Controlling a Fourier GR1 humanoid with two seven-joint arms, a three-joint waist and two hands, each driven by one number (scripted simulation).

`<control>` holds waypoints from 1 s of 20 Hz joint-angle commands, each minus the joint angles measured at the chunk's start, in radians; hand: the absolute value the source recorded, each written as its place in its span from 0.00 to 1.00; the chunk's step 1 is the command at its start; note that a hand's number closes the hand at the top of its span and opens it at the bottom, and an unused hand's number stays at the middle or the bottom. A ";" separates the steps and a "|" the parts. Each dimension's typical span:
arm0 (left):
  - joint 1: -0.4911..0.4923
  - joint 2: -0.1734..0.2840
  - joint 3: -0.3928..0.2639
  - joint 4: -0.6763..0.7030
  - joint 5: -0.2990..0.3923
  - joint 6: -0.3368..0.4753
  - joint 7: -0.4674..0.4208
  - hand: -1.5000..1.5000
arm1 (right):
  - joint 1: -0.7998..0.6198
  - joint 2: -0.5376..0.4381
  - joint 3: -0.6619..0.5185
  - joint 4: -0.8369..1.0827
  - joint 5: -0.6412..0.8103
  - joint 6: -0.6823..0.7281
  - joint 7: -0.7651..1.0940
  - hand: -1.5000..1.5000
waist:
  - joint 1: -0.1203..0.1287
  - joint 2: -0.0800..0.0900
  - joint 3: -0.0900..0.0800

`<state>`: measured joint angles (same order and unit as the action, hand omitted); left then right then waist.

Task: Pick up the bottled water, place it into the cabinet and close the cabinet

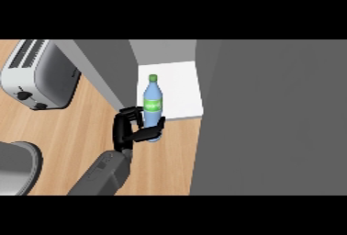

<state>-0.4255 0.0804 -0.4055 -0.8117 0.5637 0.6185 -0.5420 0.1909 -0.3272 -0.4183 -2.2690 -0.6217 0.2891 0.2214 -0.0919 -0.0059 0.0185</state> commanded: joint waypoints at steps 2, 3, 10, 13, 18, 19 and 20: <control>-0.283 -0.073 0.007 0.085 -0.010 0.022 0.101 1.00 | -0.008 -0.014 -0.019 0.023 -0.037 0.013 0.003 0.00 | -0.049 0.031 -0.019; -0.291 -0.077 -0.004 0.083 -0.020 0.046 0.106 1.00 | -0.020 -0.022 -0.041 0.072 -0.044 0.037 -0.024 0.00 | -0.042 0.032 -0.017; -0.463 -0.063 0.089 0.241 0.025 -0.018 0.126 1.00 | -0.016 -0.044 -0.062 0.061 -0.083 0.043 -0.001 0.00 | -0.043 0.041 -0.021; -0.467 -0.080 0.157 0.304 0.080 -0.075 0.042 1.00 | -0.030 -0.046 -0.093 0.073 -0.093 0.053 -0.028 0.00 | -0.035 0.047 -0.022; -0.526 -0.080 0.226 0.403 0.118 -0.149 -0.023 1.00 | 0.012 -0.045 -0.109 0.071 -0.121 0.085 -0.023 0.00 | -0.042 0.046 -0.021; -0.527 -0.080 0.218 0.429 0.117 -0.160 -0.027 1.00 | -0.040 -0.072 -0.110 0.100 -0.120 0.061 -0.012 0.00 | -0.038 0.056 -0.022; -0.558 -0.059 0.236 0.453 0.118 -0.176 -0.005 1.00 | -0.017 -0.074 -0.116 0.083 -0.126 0.065 -0.001 0.00 | -0.043 0.054 -0.022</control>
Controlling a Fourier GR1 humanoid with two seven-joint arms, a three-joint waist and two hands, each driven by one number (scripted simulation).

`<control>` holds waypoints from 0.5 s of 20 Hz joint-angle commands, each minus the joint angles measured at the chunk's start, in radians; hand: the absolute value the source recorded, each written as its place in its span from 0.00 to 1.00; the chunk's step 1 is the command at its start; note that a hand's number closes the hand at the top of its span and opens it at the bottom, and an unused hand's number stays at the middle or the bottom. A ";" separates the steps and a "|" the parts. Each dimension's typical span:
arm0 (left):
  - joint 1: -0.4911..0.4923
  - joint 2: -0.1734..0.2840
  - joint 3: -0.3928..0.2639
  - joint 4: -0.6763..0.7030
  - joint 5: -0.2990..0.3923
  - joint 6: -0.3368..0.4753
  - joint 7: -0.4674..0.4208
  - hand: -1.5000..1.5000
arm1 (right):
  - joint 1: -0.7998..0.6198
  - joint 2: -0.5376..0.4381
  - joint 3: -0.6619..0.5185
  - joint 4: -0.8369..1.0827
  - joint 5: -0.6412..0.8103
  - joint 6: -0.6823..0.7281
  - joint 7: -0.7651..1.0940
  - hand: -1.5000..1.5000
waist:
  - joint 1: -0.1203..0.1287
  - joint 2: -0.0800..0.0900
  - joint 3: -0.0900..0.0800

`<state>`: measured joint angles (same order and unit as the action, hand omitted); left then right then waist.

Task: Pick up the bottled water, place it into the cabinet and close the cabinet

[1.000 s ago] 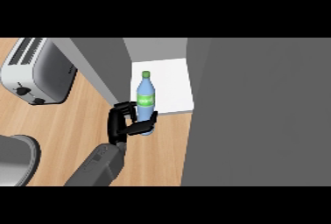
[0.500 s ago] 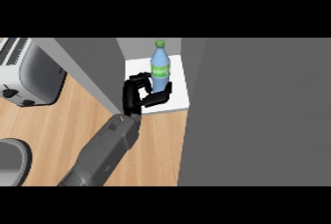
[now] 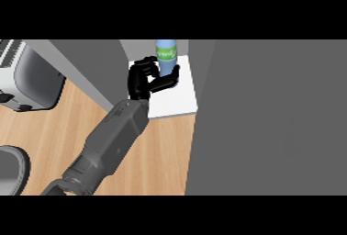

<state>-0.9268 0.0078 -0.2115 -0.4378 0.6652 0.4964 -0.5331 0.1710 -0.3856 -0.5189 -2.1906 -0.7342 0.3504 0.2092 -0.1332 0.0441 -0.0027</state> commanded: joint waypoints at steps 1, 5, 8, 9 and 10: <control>-0.050 -0.007 0.051 0.089 0.019 -0.046 -0.057 1.00 | 0.013 0.017 0.002 0.009 -0.001 0.029 -0.022 0.00 | -0.008 0.008 0.000; -0.102 -0.008 0.049 0.165 -0.001 -0.055 -0.068 1.00 | -0.019 -0.029 -0.029 0.054 -0.025 0.035 -0.011 0.00 | -0.006 0.011 0.001; -0.162 -0.007 0.068 0.192 0.016 -0.039 -0.060 0.00 | -0.011 -0.021 -0.023 0.039 -0.042 0.042 -0.008 0.00 | -0.016 0.006 0.000; -0.154 0.001 0.072 0.218 0.006 -0.061 -0.064 0.00 | -0.012 -0.014 -0.024 0.035 -0.033 0.035 -0.012 0.00 | -0.004 0.008 0.000; -0.138 -0.002 0.077 0.222 0.006 -0.061 -0.104 0.00 | -0.013 -0.020 -0.033 0.053 -0.037 0.045 -0.018 0.00 | -0.012 0.014 0.000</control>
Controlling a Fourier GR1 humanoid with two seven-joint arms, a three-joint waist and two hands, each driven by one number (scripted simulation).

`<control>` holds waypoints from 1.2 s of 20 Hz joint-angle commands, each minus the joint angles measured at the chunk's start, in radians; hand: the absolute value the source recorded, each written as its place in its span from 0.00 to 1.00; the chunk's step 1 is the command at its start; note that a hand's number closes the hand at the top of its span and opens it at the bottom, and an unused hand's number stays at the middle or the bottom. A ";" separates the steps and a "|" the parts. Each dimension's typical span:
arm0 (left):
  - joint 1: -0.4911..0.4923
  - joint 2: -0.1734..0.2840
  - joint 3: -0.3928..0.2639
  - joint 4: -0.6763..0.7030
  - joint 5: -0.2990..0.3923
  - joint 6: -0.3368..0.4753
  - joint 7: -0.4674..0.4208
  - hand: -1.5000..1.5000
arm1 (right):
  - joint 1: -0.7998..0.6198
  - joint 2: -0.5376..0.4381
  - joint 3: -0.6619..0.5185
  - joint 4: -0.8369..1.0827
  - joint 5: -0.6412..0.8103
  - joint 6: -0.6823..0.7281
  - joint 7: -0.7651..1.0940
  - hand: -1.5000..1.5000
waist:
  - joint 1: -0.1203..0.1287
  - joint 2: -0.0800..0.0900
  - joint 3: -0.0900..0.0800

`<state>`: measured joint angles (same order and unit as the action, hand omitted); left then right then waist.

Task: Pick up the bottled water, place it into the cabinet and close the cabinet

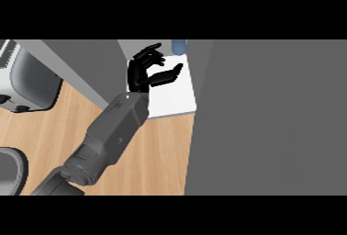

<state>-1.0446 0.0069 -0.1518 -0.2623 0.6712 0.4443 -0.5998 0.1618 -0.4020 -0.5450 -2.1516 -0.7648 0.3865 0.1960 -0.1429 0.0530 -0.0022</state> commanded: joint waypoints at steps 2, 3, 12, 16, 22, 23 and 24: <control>-0.052 0.008 0.031 0.068 0.006 -0.002 -0.023 0.00 | 0.013 0.004 -0.013 0.010 0.003 0.019 -0.010 0.00 | -0.004 0.002 0.000; -0.039 0.003 0.026 0.075 -0.003 -0.014 -0.054 0.00 | 0.007 0.007 -0.008 0.004 0.006 0.008 -0.007 0.00 | -0.001 0.004 0.000; -0.099 0.003 0.039 0.139 -0.012 0.008 -0.081 0.00 | 0.015 0.018 0.006 0.005 -0.003 0.043 -0.016 0.00 | -0.010 0.008 0.000; -0.107 0.010 0.008 0.165 -0.050 -0.007 -0.102 0.00 | 0.013 0.024 0.013 0.002 -0.003 0.052 -0.021 0.00 | -0.006 0.007 0.000; -0.141 0.008 -0.053 0.177 -0.117 -0.093 -0.116 0.00 | -0.007 -0.006 -0.014 0.021 -0.001 0.059 -0.024 0.00 | 0.000 0.005 0.001; -0.155 -0.006 -0.039 0.167 -0.103 -0.092 -0.118 0.00 | 0.016 0.007 -0.012 0.014 -0.016 0.061 -0.016 0.00 | 0.002 -0.004 0.001; -0.130 -0.007 -0.032 0.164 -0.100 -0.101 -0.160 0.00 | 0.003 0.015 0.001 -0.002 0.001 0.035 -0.008 0.00 | 0.009 0.001 -0.001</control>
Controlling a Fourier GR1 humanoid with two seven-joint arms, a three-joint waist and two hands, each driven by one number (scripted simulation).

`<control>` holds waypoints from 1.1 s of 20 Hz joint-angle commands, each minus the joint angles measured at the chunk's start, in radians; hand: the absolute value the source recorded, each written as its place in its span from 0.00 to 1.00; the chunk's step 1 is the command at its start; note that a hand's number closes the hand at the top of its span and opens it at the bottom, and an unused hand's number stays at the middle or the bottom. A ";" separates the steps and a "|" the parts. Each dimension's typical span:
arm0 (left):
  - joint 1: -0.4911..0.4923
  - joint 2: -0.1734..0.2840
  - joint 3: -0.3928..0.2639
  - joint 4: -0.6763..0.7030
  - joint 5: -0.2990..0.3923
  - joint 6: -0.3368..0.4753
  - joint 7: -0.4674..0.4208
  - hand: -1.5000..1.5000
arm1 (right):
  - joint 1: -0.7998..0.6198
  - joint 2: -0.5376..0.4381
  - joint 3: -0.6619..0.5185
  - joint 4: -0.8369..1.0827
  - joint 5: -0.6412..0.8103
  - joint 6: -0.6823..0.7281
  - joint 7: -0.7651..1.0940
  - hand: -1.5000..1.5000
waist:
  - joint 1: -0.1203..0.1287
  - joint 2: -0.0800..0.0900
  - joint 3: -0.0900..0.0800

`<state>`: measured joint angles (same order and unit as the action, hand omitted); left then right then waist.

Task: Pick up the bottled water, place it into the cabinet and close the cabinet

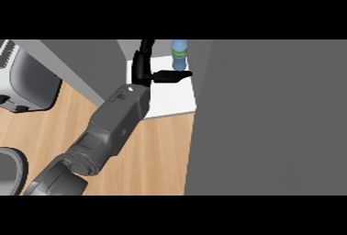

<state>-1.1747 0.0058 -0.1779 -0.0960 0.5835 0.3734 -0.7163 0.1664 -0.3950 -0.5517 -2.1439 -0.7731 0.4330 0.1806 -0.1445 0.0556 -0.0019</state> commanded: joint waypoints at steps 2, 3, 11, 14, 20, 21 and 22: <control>-0.027 -0.002 0.002 -0.008 -0.008 -0.042 -0.044 1.00 | 0.024 0.004 -0.013 -0.004 0.007 0.020 -0.004 0.00 | 0.012 -0.010 0.000; -0.040 -0.006 0.013 -0.015 0.004 -0.040 -0.041 1.00 | 0.003 -0.010 -0.011 0.011 -0.001 0.034 -0.010 0.00 | 0.013 -0.009 0.001; 0.040 -0.006 0.006 -0.057 0.047 -0.117 -0.085 1.00 | 0.002 0.045 0.050 -0.054 0.067 -0.008 0.012 0.00 | 0.041 -0.029 0.001; 0.118 -0.006 0.002 -0.085 0.077 -0.144 -0.151 1.00 | -0.015 -0.041 -0.016 -0.036 -0.026 0.007 0.052 0.00 | 0.042 -0.033 0.000; 0.227 -0.006 -0.090 -0.198 0.133 -0.205 -0.101 1.00 | 0.075 0.012 0.000 -0.183 -0.010 -0.020 0.114 0.00 | 0.074 -0.052 0.001; 0.224 -0.006 -0.101 -0.248 0.167 -0.214 -0.053 1.00 | 0.072 -0.017 -0.066 -0.110 -0.031 0.038 0.074 0.00 | 0.078 -0.054 0.002; 0.268 -0.006 -0.133 -0.263 0.185 -0.222 -0.078 1.00 | 0.078 0.013 -0.011 -0.149 -0.003 0.042 0.083 0.00 | 0.075 -0.051 0.001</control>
<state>-0.9886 0.0000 -0.2494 -0.2772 0.7126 0.1876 -0.8093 0.2119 -0.4020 -0.5653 -2.2602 -0.7809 0.4440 0.2598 -0.0795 0.0099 -0.0011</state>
